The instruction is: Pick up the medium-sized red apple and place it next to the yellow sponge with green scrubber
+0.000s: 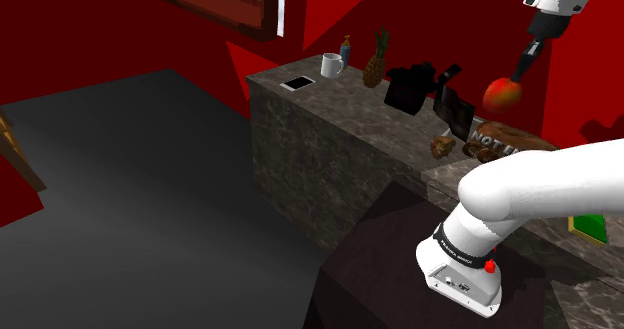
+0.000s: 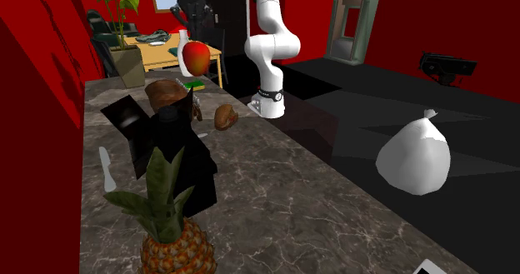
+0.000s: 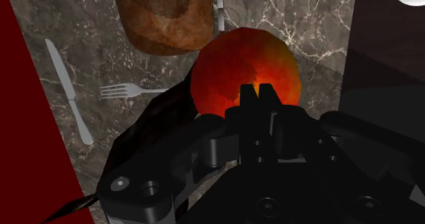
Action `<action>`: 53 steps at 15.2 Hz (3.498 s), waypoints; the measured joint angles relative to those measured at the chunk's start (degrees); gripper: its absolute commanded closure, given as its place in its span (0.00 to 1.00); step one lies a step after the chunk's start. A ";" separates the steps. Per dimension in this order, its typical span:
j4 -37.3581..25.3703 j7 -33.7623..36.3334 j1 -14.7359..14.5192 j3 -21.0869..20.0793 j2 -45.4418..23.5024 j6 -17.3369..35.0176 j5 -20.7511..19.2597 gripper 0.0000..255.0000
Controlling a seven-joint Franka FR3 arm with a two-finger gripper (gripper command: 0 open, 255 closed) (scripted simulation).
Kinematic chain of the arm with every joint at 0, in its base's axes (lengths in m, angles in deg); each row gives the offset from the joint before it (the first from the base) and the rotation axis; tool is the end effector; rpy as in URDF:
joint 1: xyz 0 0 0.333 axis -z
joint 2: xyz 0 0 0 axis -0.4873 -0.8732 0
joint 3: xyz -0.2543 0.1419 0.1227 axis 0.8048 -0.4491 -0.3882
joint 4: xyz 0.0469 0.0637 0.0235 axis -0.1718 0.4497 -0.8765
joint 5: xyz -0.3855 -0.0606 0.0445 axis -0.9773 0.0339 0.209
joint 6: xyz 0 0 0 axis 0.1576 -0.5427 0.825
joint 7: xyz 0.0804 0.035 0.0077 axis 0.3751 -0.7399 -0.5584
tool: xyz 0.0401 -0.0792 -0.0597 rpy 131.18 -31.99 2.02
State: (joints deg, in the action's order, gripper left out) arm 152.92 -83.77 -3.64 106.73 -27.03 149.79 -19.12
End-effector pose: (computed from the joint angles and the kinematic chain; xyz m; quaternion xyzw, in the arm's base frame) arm 0.0948 -0.3786 0.5873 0.9991 -0.0284 -0.0247 0.0212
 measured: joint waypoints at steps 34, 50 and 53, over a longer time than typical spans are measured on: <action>-19.36 -43.96 11.35 25.78 16.11 -11.84 -25.66 1.00; -13.86 -44.90 12.52 31.75 20.07 -5.95 -30.84 1.00; -12.21 -44.49 12.87 32.75 20.85 -4.64 -31.80 1.00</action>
State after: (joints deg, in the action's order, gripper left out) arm 140.71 -128.26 9.23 139.48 -6.19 145.15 -50.92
